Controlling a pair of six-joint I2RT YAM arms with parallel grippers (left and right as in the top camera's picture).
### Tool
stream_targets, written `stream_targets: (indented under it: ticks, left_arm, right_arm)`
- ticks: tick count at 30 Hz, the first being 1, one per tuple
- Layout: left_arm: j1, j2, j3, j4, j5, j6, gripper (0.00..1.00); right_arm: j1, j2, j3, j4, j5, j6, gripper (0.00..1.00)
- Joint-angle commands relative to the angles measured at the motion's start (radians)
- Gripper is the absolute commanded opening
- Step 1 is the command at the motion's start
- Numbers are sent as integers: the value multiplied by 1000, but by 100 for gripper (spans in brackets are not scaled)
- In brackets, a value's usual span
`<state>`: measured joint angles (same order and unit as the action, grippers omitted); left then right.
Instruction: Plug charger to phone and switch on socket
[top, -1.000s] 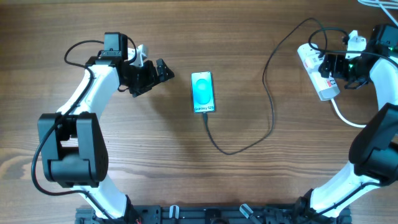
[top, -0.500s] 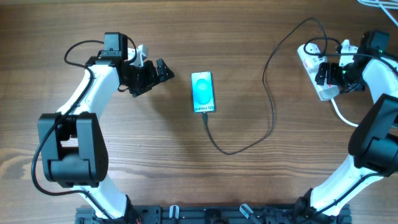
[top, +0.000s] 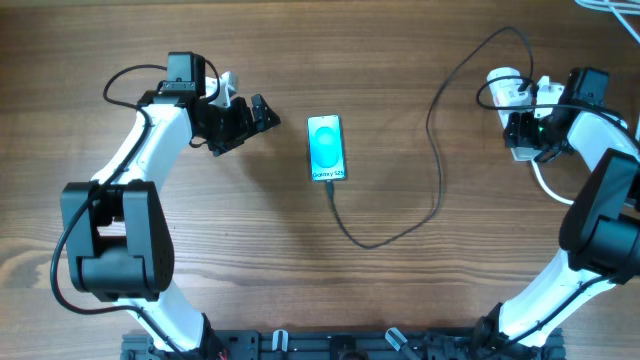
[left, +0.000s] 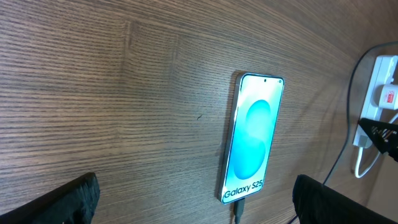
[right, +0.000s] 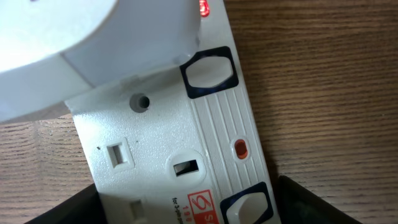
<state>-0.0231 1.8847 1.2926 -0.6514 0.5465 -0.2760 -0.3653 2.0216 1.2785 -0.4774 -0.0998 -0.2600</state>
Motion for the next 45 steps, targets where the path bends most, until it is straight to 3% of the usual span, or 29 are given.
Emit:
stream_targets:
  ticks: [1, 7, 9, 14, 26, 45]
  left_arm:
    - [8, -28, 9, 0, -6, -1, 100]
    - [8, -28, 9, 0, -6, -1, 100]
    - [8, -28, 9, 0, -6, -1, 100]
    - [8, -28, 9, 0, -6, -1, 100]
    - [8, -28, 9, 0, -7, -1, 100]
    - [8, -28, 9, 0, -7, -1, 100]
  right_arm:
    - [-1, 19, -29, -9, 3, 63, 73]
    - [0, 19, -29, -39, 77, 136, 74]
    - [0, 19, -29, -37, 77, 136, 85]
    - [0, 19, -29, -23, 77, 135, 100]
    - [-1, -129, 40, -62, 77, 129, 100]
    - [0, -129, 40, -54, 77, 129, 100]
